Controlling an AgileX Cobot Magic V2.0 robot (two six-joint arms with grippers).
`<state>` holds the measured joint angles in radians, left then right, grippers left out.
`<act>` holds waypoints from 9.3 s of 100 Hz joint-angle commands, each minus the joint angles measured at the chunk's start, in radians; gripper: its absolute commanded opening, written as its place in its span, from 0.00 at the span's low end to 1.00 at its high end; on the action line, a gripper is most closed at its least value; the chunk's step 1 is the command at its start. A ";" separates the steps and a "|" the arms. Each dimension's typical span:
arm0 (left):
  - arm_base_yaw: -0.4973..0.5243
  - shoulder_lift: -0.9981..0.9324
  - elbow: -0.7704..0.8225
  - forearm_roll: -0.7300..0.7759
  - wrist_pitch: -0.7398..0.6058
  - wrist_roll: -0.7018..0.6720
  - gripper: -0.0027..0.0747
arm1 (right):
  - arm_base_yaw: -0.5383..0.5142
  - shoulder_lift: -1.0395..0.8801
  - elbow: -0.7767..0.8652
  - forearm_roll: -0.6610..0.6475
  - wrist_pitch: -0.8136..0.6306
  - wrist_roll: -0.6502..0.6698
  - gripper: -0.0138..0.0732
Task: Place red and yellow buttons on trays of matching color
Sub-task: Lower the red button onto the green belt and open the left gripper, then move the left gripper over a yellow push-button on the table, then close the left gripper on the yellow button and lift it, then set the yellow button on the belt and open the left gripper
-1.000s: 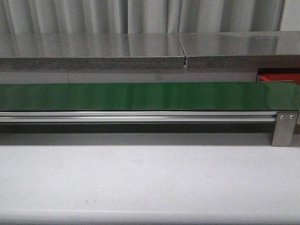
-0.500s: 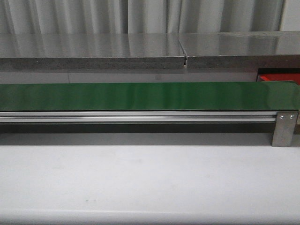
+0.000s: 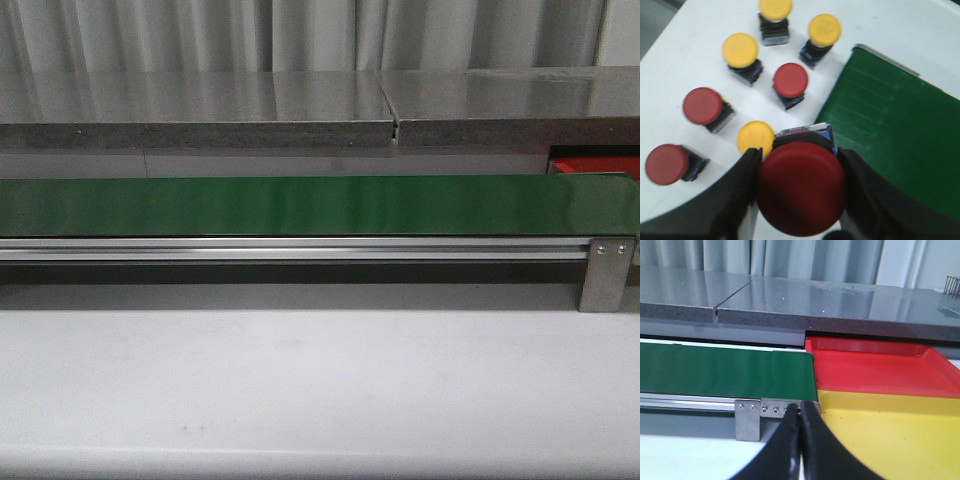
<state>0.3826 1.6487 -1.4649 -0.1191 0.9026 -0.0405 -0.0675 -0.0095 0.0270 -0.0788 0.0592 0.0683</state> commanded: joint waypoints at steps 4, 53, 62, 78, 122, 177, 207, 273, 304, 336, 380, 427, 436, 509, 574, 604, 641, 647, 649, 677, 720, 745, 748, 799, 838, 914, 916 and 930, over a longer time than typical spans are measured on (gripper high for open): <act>-0.074 0.032 -0.113 0.032 0.013 0.003 0.01 | 0.002 -0.018 -0.023 -0.012 -0.074 0.000 0.02; -0.212 0.268 -0.332 0.093 0.144 0.003 0.01 | 0.002 -0.018 -0.023 -0.012 -0.074 0.000 0.02; -0.212 0.268 -0.332 0.093 0.153 0.003 0.01 | 0.002 -0.018 -0.023 -0.012 -0.074 0.000 0.02; -0.212 0.273 -0.332 0.093 0.187 0.003 0.01 | 0.002 -0.018 -0.023 -0.012 -0.074 0.000 0.02; -0.215 0.306 -0.332 0.093 0.229 0.040 0.20 | 0.002 -0.018 -0.023 -0.012 -0.074 0.000 0.02; -0.283 0.292 -0.551 0.086 0.366 0.040 0.89 | 0.002 -0.018 -0.023 -0.012 -0.074 0.000 0.02; -0.213 0.213 -0.572 0.109 0.366 0.034 0.89 | 0.002 -0.018 -0.023 -0.012 -0.074 0.000 0.02; 0.020 0.158 -0.200 0.022 0.292 0.040 0.89 | 0.002 -0.018 -0.023 -0.012 -0.074 0.000 0.02; 0.020 0.203 -0.152 0.020 0.226 0.008 0.89 | 0.002 -0.018 -0.023 -0.012 -0.074 0.000 0.02; 0.031 0.241 -0.150 0.018 0.158 -0.098 0.89 | 0.002 -0.018 -0.023 -0.012 -0.074 0.000 0.02; 0.075 0.246 -0.150 -0.049 0.083 -0.209 0.89 | 0.002 -0.018 -0.023 -0.012 -0.074 0.000 0.02; 0.087 0.308 -0.150 -0.053 0.072 -0.237 0.89 | 0.002 -0.018 -0.023 -0.012 -0.074 0.000 0.02; 0.087 0.323 -0.150 -0.053 0.072 -0.239 0.89 | 0.002 -0.018 -0.023 -0.012 -0.074 0.000 0.02; 0.087 0.333 -0.148 -0.051 0.037 -0.243 0.66 | 0.002 -0.018 -0.023 -0.012 -0.074 0.000 0.02; 0.087 0.361 -0.146 -0.039 0.063 -0.243 0.27 | 0.002 -0.018 -0.023 -0.012 -0.074 0.000 0.02; 0.087 0.346 -0.146 -0.039 0.105 -0.231 0.01 | 0.002 -0.018 -0.023 -0.012 -0.074 0.000 0.02; 0.087 0.136 -0.146 -0.039 0.090 -0.182 0.01 | 0.002 -0.018 -0.023 -0.012 -0.074 0.000 0.02; 0.087 0.103 -0.146 -0.039 0.086 -0.180 0.01 | 0.002 -0.018 -0.023 -0.012 -0.074 0.000 0.02; 0.087 0.093 -0.146 -0.039 0.086 -0.180 0.01 | 0.002 -0.018 -0.023 -0.012 -0.074 0.000 0.02; 0.022 0.053 -0.146 -0.047 0.089 -0.140 0.01 | 0.002 -0.018 -0.023 -0.012 -0.074 0.000 0.02; -0.149 0.183 -0.257 -0.038 0.184 -0.101 0.01 | 0.002 -0.018 -0.023 -0.012 -0.074 0.000 0.02; -0.185 0.284 -0.333 -0.038 0.250 -0.073 0.01 | 0.002 -0.018 -0.023 -0.012 -0.074 0.000 0.02; -0.187 0.294 -0.335 -0.038 0.255 -0.073 0.01 | 0.002 -0.018 -0.023 -0.012 -0.074 0.000 0.02; -0.193 0.320 -0.387 -0.049 0.301 -0.003 0.91 | 0.002 -0.018 -0.023 -0.012 -0.074 0.000 0.02; -0.234 0.295 -0.577 -0.060 0.363 0.028 0.93 | 0.002 -0.018 -0.023 -0.012 -0.074 0.000 0.02; -0.146 -0.106 -0.209 -0.056 0.130 0.092 0.92 | 0.002 -0.018 -0.023 -0.012 -0.074 0.000 0.02; -0.146 -0.132 -0.171 -0.056 0.105 0.097 0.92 | 0.002 -0.018 -0.023 -0.012 -0.074 0.000 0.02; -0.146 -0.330 0.098 -0.071 -0.097 0.113 0.92 | 0.002 -0.018 -0.023 -0.012 -0.074 0.000 0.02</act>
<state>0.2363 1.4705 -1.4805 -0.1611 0.9798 0.0603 -0.0675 -0.0095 0.0270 -0.0788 0.0592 0.0683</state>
